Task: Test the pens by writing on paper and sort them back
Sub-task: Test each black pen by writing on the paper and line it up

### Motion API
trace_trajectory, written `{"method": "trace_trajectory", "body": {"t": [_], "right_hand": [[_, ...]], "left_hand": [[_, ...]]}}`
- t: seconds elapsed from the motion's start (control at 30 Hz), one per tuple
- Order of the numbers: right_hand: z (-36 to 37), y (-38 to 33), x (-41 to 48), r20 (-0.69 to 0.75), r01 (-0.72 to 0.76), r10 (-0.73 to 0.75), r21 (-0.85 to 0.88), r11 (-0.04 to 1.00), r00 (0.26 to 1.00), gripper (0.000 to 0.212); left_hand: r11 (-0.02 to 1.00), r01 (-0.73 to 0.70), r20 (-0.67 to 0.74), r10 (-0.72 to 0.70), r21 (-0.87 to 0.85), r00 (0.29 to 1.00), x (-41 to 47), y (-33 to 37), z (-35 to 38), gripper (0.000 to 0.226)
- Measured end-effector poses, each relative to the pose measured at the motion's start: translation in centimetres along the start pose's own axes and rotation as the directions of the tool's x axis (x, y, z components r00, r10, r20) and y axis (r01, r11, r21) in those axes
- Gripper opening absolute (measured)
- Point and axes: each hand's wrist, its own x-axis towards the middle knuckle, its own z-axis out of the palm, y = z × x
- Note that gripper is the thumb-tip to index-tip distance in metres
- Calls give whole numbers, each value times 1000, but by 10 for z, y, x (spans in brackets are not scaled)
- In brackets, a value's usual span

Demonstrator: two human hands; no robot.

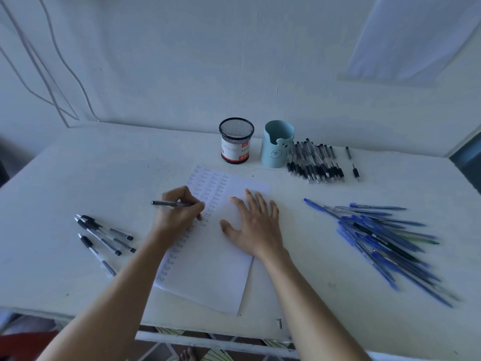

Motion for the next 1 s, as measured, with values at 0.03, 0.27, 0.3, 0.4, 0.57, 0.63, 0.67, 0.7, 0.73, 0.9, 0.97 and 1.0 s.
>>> {"method": "trace_trajectory", "body": {"t": [0.03, 0.27, 0.3, 0.4, 0.57, 0.63, 0.67, 0.7, 0.73, 0.9, 0.97, 1.0], "right_hand": [[0, 0, 0, -1, 0, 0, -3, 1000, 1000, 67], [1, 0, 0, 7, 0, 0, 9, 1000, 1000, 66], [0, 0, 0, 6, 0, 0, 9, 1000, 1000, 66], [0, 0, -1, 1, 2, -2, 9, 1000, 1000, 66], [0, 0, -1, 3, 6, -6, 7, 1000, 1000, 66], [0, 0, -1, 9, 4, -4, 6, 1000, 1000, 66], [0, 0, -1, 11, 3, -3, 8, 1000, 1000, 67], [0, 0, -1, 10, 3, -3, 10, 1000, 1000, 66], [0, 0, -1, 6, 3, -3, 12, 1000, 1000, 66], [1, 0, -1, 10, 0, 0, 10, 1000, 1000, 67], [1, -1, -1, 4, 0, 0, 14, 1000, 1000, 67], [1, -1, -1, 4, 1, -1, 14, 1000, 1000, 67]], "left_hand": [[1000, 19, -31, -18, 16, 999, 0, -1, 0, 34], [976, -35, -46, 46, 216, 998, -2, -1, 1, 29], [974, -41, -42, 51, 223, 998, -2, -1, 2, 31], [968, -33, -49, 47, 248, 998, -2, 1, 4, 40], [966, -70, -8, 74, 249, 997, -4, 3, 5, 31], [967, -49, -29, 58, 251, 998, -3, 0, 4, 36], [966, -44, -38, 55, 256, 998, -2, -1, 4, 39], [965, -45, -38, 56, 259, 998, -1, -2, 4, 42], [964, -49, -37, 61, 263, 997, -2, -2, 5, 43], [952, -74, -39, 89, 297, 995, -2, 0, 6, 40], [952, -98, -8, 105, 289, 994, -3, -1, 6, 38], [954, -103, 1, 107, 280, 994, -3, -1, 6, 36]]}}
